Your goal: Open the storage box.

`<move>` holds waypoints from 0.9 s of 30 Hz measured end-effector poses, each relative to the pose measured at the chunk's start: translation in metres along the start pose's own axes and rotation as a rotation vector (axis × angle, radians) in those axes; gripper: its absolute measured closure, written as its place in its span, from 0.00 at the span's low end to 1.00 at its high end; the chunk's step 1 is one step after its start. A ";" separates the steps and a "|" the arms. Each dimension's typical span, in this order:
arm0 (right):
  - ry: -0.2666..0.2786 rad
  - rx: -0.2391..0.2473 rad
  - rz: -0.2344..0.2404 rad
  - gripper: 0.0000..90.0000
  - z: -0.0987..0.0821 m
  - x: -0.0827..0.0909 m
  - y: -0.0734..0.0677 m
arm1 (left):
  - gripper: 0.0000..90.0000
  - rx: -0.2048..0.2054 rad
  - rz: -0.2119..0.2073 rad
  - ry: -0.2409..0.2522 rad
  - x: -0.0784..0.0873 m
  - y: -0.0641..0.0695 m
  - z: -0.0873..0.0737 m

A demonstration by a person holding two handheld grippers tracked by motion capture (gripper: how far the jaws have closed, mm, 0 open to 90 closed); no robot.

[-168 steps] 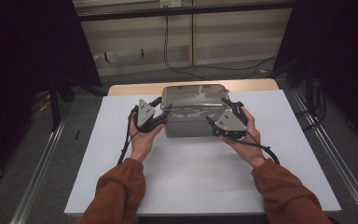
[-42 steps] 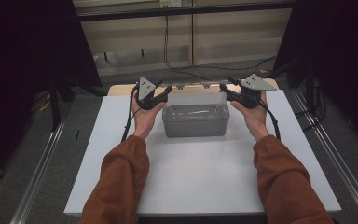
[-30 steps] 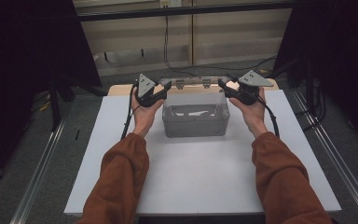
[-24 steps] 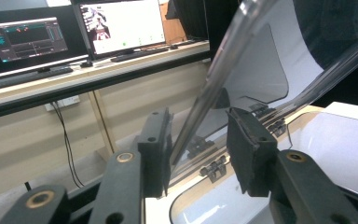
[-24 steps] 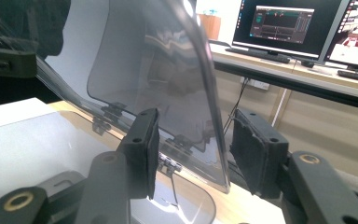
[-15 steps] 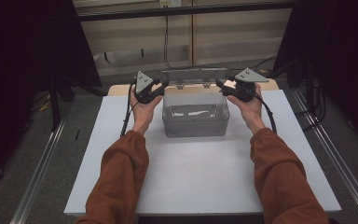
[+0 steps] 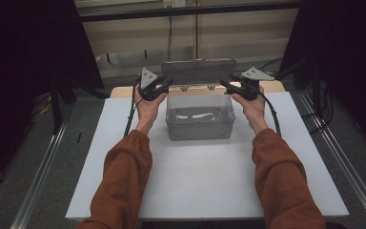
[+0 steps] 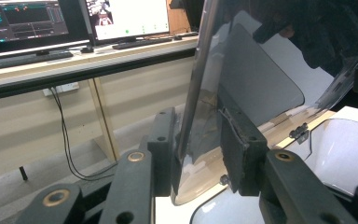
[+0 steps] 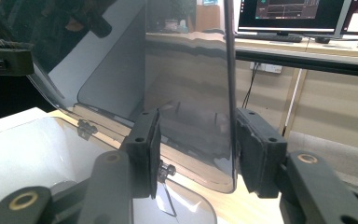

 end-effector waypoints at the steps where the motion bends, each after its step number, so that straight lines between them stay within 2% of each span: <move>1: -0.002 -0.004 0.003 0.59 0.000 -0.001 0.000 | 0.74 0.000 -0.001 0.000 0.000 0.000 0.000; 3: -0.007 0.000 -0.003 0.59 0.000 -0.002 0.002 | 0.74 -0.002 0.001 -0.008 -0.001 -0.001 -0.001; 7: -0.005 -0.030 -0.015 0.57 -0.004 -0.005 0.007 | 0.75 0.005 -0.005 -0.022 -0.004 -0.002 -0.005; 11: -0.021 -0.035 -0.017 0.61 -0.009 -0.009 0.010 | 0.78 0.003 -0.011 -0.026 -0.005 -0.004 -0.004; 13: -0.022 -0.039 -0.025 0.63 -0.010 -0.010 0.011 | 0.79 -0.011 -0.002 -0.033 -0.005 -0.006 -0.004; 16: -0.022 -0.030 -0.025 0.70 -0.011 -0.012 0.011 | 0.80 0.015 -0.007 -0.023 -0.007 -0.007 -0.003; 20: -0.025 -0.033 -0.020 0.76 -0.012 -0.014 0.011 | 0.80 0.017 -0.012 -0.035 -0.008 -0.008 -0.003; 24: -0.023 -0.039 -0.016 0.78 -0.011 -0.015 0.014 | 0.78 0.026 -0.004 -0.062 -0.012 -0.010 -0.007; 27: -0.026 -0.019 -0.028 0.79 -0.010 -0.014 0.014 | 0.75 0.059 -0.003 -0.085 -0.016 -0.011 -0.014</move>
Point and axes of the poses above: each handheld gripper's, and its own axes: x roughly backward along the jaws, z roughly out of its top, y roughly to its right, the point moved 5 cm from there along -x, roughly forward along the jaws, and after that the axes turned 8 degrees about -y, right-handed, at the moved point
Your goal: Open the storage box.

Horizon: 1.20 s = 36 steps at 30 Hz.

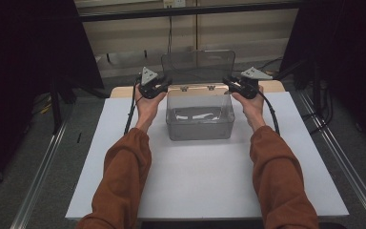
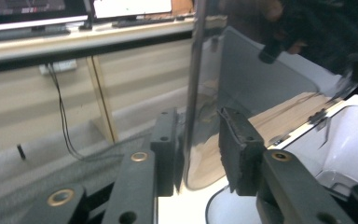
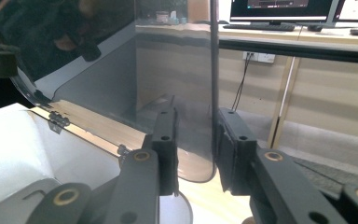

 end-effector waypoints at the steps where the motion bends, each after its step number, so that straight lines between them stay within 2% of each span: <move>1: 0.000 0.001 -0.004 0.80 0.000 0.000 0.000 | 0.75 0.006 -0.001 -0.005 -0.001 -0.001 -0.002; 3: 0.002 0.007 -0.001 0.80 0.000 0.000 0.000 | 0.75 0.022 -0.005 -0.011 -0.003 -0.002 -0.004; 5: -0.001 0.007 -0.003 0.81 0.000 0.000 0.001 | 0.75 0.033 -0.005 0.002 -0.005 -0.003 -0.004; 7: -0.001 0.008 -0.004 0.81 0.001 -0.001 0.001 | 0.75 0.061 -0.016 0.007 -0.006 -0.002 -0.004; 8: -0.006 0.015 -0.007 0.82 0.001 -0.001 0.002 | 0.75 0.055 -0.035 0.004 -0.007 -0.002 -0.005; 13: -0.013 0.017 -0.005 0.83 0.002 -0.001 0.001 | 0.76 0.056 -0.030 -0.007 -0.011 -0.001 -0.004; 14: -0.011 0.014 -0.007 0.83 0.002 -0.001 0.002 | 0.76 0.059 -0.013 -0.020 -0.012 -0.001 -0.004; 15: -0.014 0.018 -0.009 0.83 0.002 -0.001 0.002 | 0.76 0.062 -0.027 -0.029 -0.012 -0.001 -0.004; 19: -0.013 0.015 -0.009 0.85 0.002 -0.002 0.004 | 0.76 0.066 -0.018 -0.046 -0.015 -0.001 -0.002; 22: -0.016 0.006 -0.015 0.86 0.003 -0.003 0.004 | 0.76 0.080 -0.026 -0.055 -0.016 -0.003 -0.002; 24: -0.016 0.002 -0.015 0.86 0.003 -0.004 0.005 | 0.76 0.108 -0.029 -0.051 -0.017 -0.002 -0.001; 25: -0.018 0.003 -0.014 0.86 0.003 -0.004 0.005 | 0.75 0.087 -0.022 -0.068 -0.017 -0.003 -0.002; 27: -0.019 -0.003 -0.011 0.86 0.003 -0.004 0.005 | 0.75 0.103 -0.023 -0.066 -0.019 -0.002 -0.002; 35: -0.005 -0.043 -0.006 0.85 0.001 -0.007 0.007 | 0.76 0.100 -0.034 -0.081 -0.021 -0.005 -0.002; 36: -0.006 -0.044 -0.005 0.85 0.001 -0.008 0.007 | 0.76 0.113 -0.035 -0.080 -0.021 -0.004 -0.002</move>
Point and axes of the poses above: each handheld gripper's, and its own axes: x roughly backward along the jaws, z roughly out of its top, y roughly to its right, the point moved 5 cm from there along -x, roughly forward along the jaws, and after that the axes turned 8 degrees about -y, right-handed, at the moved point
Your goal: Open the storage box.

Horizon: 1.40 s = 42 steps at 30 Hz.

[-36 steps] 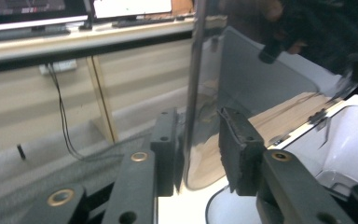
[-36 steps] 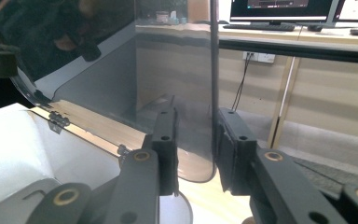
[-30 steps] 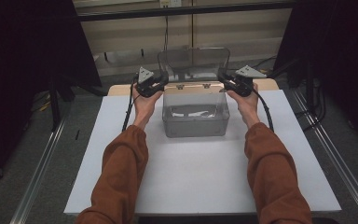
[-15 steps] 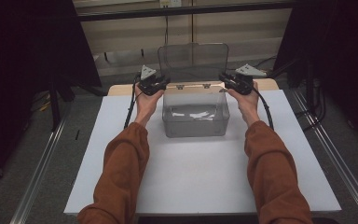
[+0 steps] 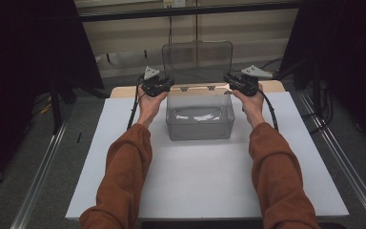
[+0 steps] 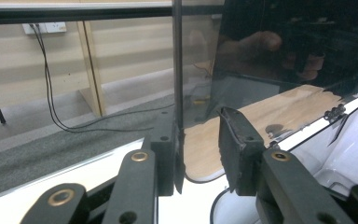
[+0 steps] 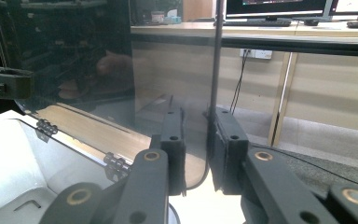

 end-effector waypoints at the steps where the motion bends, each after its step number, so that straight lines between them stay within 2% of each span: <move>1: -0.002 -0.007 0.002 0.85 -0.001 0.000 0.000 | 0.76 -0.013 0.004 -0.014 0.000 -0.001 0.000; 2: -0.006 -0.008 0.004 0.84 -0.002 -0.001 0.001 | 0.76 0.012 0.000 -0.011 -0.001 0.000 0.000; 4: -0.006 -0.015 0.003 0.84 -0.004 -0.002 0.001 | 0.77 0.024 0.001 -0.008 -0.002 0.000 0.001; 6: -0.007 -0.023 0.002 0.84 -0.006 -0.003 0.001 | 0.77 0.013 0.005 -0.024 -0.001 -0.002 0.000; 8: -0.007 -0.028 0.006 0.85 -0.007 -0.004 0.002 | 0.77 0.027 0.001 -0.015 -0.002 -0.001 0.001; 12: -0.005 -0.051 0.006 0.86 -0.007 -0.005 0.003 | 0.76 0.016 0.000 -0.053 -0.004 -0.002 -0.003; 17: 0.001 -0.064 0.007 0.86 -0.007 -0.006 0.003 | 0.76 0.046 -0.015 -0.065 -0.005 -0.003 -0.004; 21: -0.006 -0.094 0.011 0.86 -0.007 -0.007 0.004 | 0.77 0.063 -0.032 -0.066 -0.005 -0.005 -0.004; 28: -0.078 -0.123 -0.004 0.85 -0.001 -0.009 0.004 | 0.76 0.066 -0.017 -0.106 -0.006 -0.005 -0.001; 31: -0.100 -0.149 0.000 0.86 0.000 -0.009 0.004 | 0.75 0.039 -0.015 -0.131 -0.007 -0.005 0.001; 37: -0.127 -0.168 0.001 0.86 0.002 -0.010 0.005 | 0.74 0.052 -0.011 -0.152 -0.008 -0.006 0.003; 42: -0.147 -0.178 0.010 0.86 0.003 -0.011 0.007 | 0.73 0.087 -0.003 -0.153 -0.009 -0.005 0.003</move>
Point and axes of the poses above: each handheld gripper's, and its own axes: x roughly backward along the jaws, z roughly out of its top, y roughly to its right, the point moved 5 cm from there along -x, roughly forward along the jaws, and after that the axes turned 8 degrees about -y, right-handed, at the moved point
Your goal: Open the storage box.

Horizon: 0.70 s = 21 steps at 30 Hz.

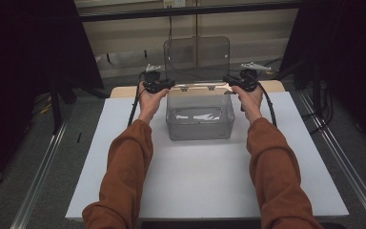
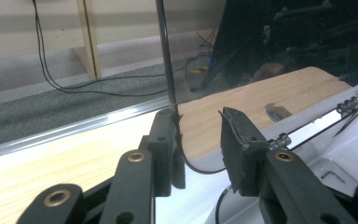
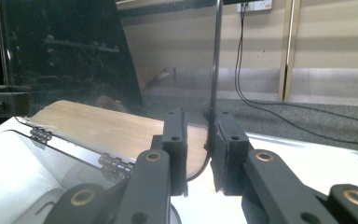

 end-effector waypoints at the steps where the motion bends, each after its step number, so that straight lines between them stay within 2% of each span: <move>1: -0.005 -0.006 0.000 0.86 0.000 0.000 0.000 | 0.73 0.005 -0.001 -0.001 0.000 0.000 0.000; 3: -0.017 -0.021 0.000 0.85 0.001 -0.001 0.000 | 0.72 0.021 -0.003 -0.008 -0.001 -0.001 0.000; 5: -0.027 -0.022 -0.014 0.85 0.002 -0.002 0.000 | 0.70 0.026 -0.005 -0.009 -0.002 -0.001 0.000; 9: -0.037 -0.057 -0.007 0.85 0.001 -0.003 0.001 | 0.67 0.031 -0.009 -0.016 -0.005 -0.001 0.000; 11: -0.039 -0.070 -0.006 0.84 0.000 -0.004 0.002 | 0.67 0.051 -0.012 -0.024 -0.006 -0.002 0.000; 13: -0.036 -0.058 -0.008 0.83 -0.001 -0.006 0.003 | 0.66 0.062 -0.016 -0.030 -0.007 -0.002 0.000; 21: -0.068 -0.131 0.032 0.80 -0.006 -0.010 0.008 | 0.60 0.118 -0.028 -0.039 -0.013 -0.004 -0.003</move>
Point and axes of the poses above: each handheld gripper's, and its own axes: x roughly backward along the jaws, z roughly out of its top, y roughly to its right, the point moved 5 cm from there along -x, roughly forward along the jaws, and after that the axes turned 8 degrees about -y, right-handed, at the moved point
